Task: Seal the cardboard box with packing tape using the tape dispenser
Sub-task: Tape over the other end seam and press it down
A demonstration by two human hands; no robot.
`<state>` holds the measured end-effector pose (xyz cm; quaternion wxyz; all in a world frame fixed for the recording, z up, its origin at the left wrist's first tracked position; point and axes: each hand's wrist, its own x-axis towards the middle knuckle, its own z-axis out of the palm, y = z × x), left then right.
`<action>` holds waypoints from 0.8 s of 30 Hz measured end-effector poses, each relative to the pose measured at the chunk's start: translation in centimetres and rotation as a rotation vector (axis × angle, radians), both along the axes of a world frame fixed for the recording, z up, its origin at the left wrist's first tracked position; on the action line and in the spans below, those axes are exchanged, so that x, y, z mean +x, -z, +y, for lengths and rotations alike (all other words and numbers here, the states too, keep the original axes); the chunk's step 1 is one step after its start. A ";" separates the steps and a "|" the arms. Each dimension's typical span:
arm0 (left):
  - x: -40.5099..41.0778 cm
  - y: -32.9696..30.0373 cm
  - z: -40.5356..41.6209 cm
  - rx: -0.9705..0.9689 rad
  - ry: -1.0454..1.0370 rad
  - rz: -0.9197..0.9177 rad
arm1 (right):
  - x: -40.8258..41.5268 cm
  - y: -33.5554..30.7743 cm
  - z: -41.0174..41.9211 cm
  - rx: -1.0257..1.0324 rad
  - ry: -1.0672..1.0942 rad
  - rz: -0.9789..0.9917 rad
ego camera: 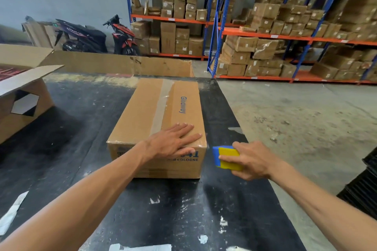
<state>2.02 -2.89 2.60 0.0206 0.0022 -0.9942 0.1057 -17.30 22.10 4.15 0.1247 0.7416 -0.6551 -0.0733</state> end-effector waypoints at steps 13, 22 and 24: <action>-5.0 3.1 7.1 0.107 -0.379 0.255 | -1.1 -0.9 -2.1 -0.028 0.212 -0.009; -5.9 2.0 7.2 0.316 -0.635 0.282 | -0.2 -1.5 -1.6 -0.005 0.328 -0.020; -6.2 1.6 7.0 0.346 -0.654 0.222 | 0.0 -1.8 -1.5 -0.009 0.345 -0.021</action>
